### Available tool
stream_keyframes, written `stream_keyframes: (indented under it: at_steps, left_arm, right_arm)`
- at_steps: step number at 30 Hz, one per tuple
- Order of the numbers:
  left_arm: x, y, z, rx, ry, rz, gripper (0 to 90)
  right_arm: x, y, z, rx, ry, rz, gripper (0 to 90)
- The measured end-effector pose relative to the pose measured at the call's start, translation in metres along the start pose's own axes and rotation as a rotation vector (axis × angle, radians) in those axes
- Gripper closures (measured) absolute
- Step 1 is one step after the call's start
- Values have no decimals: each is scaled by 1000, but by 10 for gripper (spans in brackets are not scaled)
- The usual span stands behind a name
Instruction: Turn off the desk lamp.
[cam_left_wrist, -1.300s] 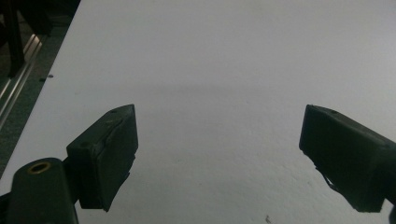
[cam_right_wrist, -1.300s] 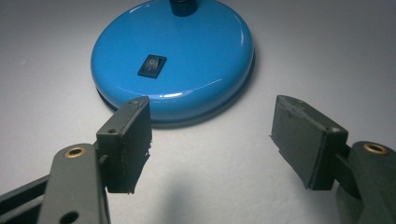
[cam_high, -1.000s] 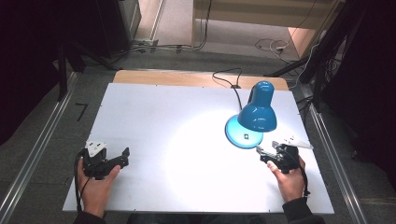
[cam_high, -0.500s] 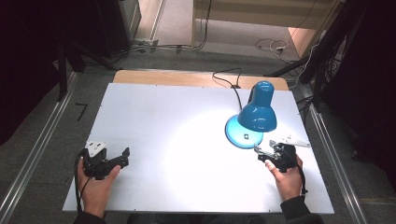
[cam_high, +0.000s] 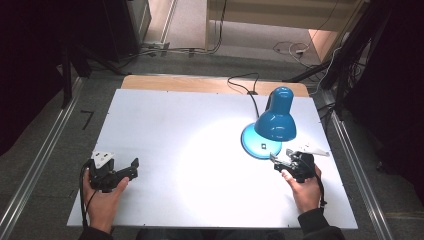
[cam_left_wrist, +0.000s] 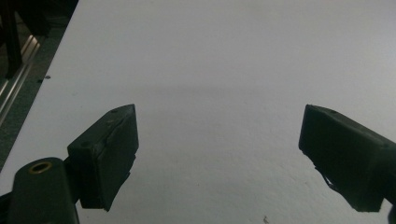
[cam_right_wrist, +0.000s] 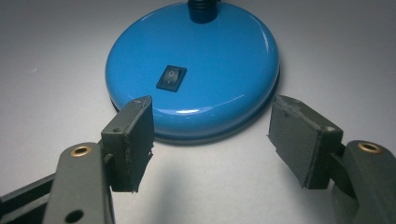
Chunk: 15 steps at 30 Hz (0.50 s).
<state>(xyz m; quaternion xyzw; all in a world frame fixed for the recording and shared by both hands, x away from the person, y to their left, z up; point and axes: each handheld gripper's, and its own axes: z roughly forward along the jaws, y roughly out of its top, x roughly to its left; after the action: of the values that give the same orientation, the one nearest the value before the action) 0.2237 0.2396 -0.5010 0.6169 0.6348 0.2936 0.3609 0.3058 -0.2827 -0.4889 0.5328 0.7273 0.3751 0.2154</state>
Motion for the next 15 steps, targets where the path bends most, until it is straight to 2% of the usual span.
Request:
stream_keyframes:
  at_steps: [15]
  left_arm:
    - [0,0,0,1,1,0,131]
  right_arm:
    - [4,3,6,-3,1,-12,319]
